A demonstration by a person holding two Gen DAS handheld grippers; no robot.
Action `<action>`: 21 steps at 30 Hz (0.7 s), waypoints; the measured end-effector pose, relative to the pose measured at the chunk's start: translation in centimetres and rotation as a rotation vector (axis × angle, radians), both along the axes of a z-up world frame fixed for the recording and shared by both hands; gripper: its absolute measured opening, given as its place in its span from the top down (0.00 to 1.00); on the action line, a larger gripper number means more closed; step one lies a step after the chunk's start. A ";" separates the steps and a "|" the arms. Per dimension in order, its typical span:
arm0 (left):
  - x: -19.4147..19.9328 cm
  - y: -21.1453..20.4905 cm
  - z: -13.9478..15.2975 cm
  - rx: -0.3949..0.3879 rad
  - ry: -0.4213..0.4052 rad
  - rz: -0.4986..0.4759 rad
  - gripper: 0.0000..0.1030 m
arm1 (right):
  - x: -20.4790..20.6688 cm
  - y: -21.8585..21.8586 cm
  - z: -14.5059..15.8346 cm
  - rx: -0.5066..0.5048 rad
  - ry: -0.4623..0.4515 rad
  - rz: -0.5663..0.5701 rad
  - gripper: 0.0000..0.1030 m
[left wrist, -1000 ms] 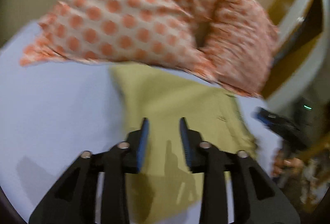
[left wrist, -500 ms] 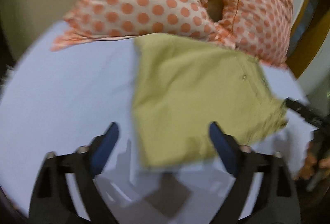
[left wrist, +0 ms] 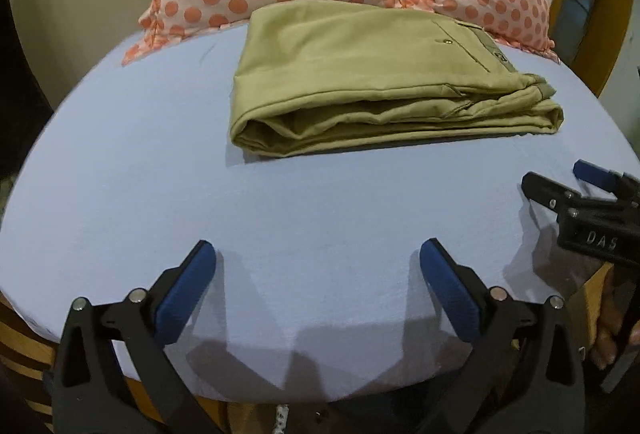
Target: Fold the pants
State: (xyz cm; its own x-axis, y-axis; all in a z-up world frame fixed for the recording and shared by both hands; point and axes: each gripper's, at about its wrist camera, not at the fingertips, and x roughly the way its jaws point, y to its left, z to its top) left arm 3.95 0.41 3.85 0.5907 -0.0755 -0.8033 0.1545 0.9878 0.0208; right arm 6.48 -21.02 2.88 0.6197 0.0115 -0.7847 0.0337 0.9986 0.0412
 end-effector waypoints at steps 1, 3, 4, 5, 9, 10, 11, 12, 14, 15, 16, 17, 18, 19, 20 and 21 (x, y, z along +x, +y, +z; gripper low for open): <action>-0.1 0.0 0.0 -0.006 -0.005 0.003 0.02 | -0.2 0.1 -0.1 0.000 0.000 -0.002 0.01; -0.1 0.1 0.0 -0.006 -0.009 0.003 0.02 | -0.1 0.1 -0.2 0.000 0.001 -0.004 0.01; 0.1 -0.1 0.0 -0.006 -0.009 0.004 0.02 | -0.1 0.2 -0.2 -0.001 0.000 -0.006 0.01; 0.1 0.0 0.0 -0.005 -0.008 0.003 0.02 | 0.0 0.2 -0.2 -0.001 0.000 -0.006 0.01; 0.2 -0.1 0.0 -0.005 -0.007 0.003 0.02 | 0.0 0.2 -0.2 -0.001 0.001 -0.007 0.01; 0.2 -0.1 0.0 -0.005 -0.007 0.002 0.02 | 0.0 0.3 -0.2 -0.001 0.001 -0.008 0.01; 0.2 0.0 0.0 -0.004 -0.008 0.001 0.02 | 0.0 0.3 -0.2 -0.001 0.001 -0.008 0.01; 0.2 0.0 0.0 -0.005 -0.008 0.001 0.02 | 0.0 0.3 -0.2 -0.001 0.001 -0.008 0.01; 0.2 0.0 0.0 -0.005 -0.007 0.001 0.02 | 0.0 0.3 -0.2 -0.001 0.001 -0.009 0.01; 0.2 -0.1 0.0 -0.005 -0.006 0.002 0.02 | 0.0 0.3 -0.2 -0.001 0.001 -0.010 0.01; 0.2 -0.1 0.0 -0.004 -0.007 0.001 0.02 | 0.0 0.3 -0.2 -0.002 0.000 -0.009 0.01; 0.2 0.0 0.0 -0.004 -0.006 0.002 0.02 | 0.1 0.3 -0.2 -0.002 0.000 -0.009 0.01; 0.2 0.0 0.0 -0.004 -0.007 0.001 0.02 | 0.0 0.3 -0.2 -0.001 0.000 -0.010 0.01; 0.2 0.0 0.0 -0.005 -0.008 0.001 0.02 | 0.0 0.3 -0.2 -0.002 0.000 -0.010 0.01; 0.2 0.0 0.0 -0.005 -0.008 0.001 0.02 | 0.1 0.3 -0.2 -0.001 0.000 -0.010 0.01; 0.2 0.0 0.0 -0.005 -0.008 0.001 0.02 | 0.0 0.3 -0.2 -0.001 0.000 -0.011 0.01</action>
